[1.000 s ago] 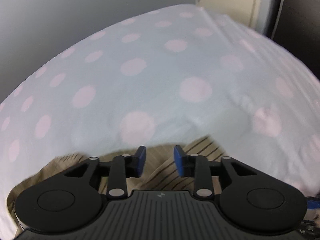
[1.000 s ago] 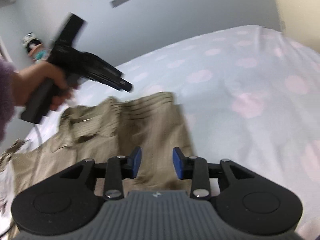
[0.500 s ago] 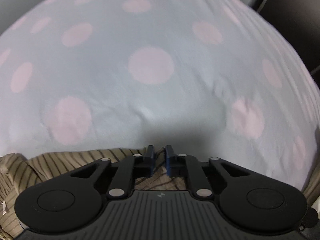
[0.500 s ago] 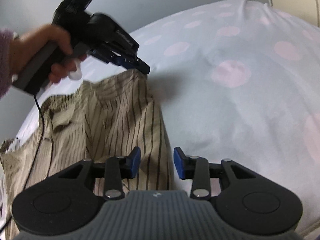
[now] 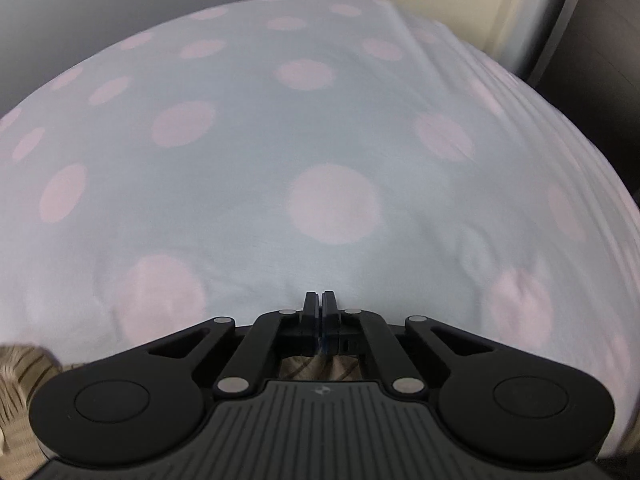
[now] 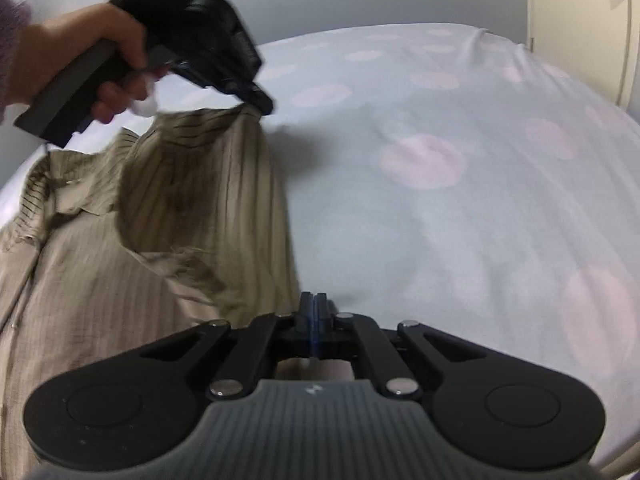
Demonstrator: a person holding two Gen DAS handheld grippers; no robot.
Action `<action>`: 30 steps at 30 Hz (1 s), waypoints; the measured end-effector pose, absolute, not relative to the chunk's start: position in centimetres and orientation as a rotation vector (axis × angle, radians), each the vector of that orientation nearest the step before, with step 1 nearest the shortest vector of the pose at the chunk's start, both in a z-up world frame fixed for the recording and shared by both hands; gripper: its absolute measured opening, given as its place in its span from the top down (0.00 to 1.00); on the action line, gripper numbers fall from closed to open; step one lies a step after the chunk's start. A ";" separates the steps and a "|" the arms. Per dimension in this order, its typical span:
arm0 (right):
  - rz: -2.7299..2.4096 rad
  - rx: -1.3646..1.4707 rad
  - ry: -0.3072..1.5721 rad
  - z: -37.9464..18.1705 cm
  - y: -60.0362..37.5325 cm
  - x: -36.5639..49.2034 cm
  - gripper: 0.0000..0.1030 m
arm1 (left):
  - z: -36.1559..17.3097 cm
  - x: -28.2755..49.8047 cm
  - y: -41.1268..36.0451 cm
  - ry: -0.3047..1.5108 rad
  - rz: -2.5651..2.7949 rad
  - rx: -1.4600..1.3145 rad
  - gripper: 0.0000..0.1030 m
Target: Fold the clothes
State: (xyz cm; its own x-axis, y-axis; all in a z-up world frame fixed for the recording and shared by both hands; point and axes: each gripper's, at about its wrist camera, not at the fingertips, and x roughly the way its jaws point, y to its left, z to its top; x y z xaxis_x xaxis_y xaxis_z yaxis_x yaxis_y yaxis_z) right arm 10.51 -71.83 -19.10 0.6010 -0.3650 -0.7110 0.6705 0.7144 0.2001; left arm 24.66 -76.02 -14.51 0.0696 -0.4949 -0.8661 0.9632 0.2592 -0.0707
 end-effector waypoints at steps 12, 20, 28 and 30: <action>-0.522 0.479 0.531 -16.1 -70.2 9.9 0.94 | -11.4 22.6 -70.1 0.798 -1.271 0.728 0.99; -0.462 0.420 0.666 -18.7 -68.3 12.1 0.94 | -15.8 23.6 -68.8 0.893 -1.104 0.797 0.99; -0.442 0.391 0.613 -16.5 -67.2 11.5 0.91 | -7.2 25.0 -61.3 0.814 -1.081 0.722 0.84; -0.413 0.372 0.594 -15.6 -66.2 11.7 0.77 | -4.6 26.1 -57.7 0.799 -1.035 0.707 0.84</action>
State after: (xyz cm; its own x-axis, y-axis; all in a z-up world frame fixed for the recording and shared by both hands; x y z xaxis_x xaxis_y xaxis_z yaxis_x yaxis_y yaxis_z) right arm 11.65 -66.19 -15.61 0.7527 -0.2645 -0.6029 0.4734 0.8539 0.2163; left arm 26.09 -57.67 -4.62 0.2916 -0.4596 -0.8389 0.9278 0.3492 0.1311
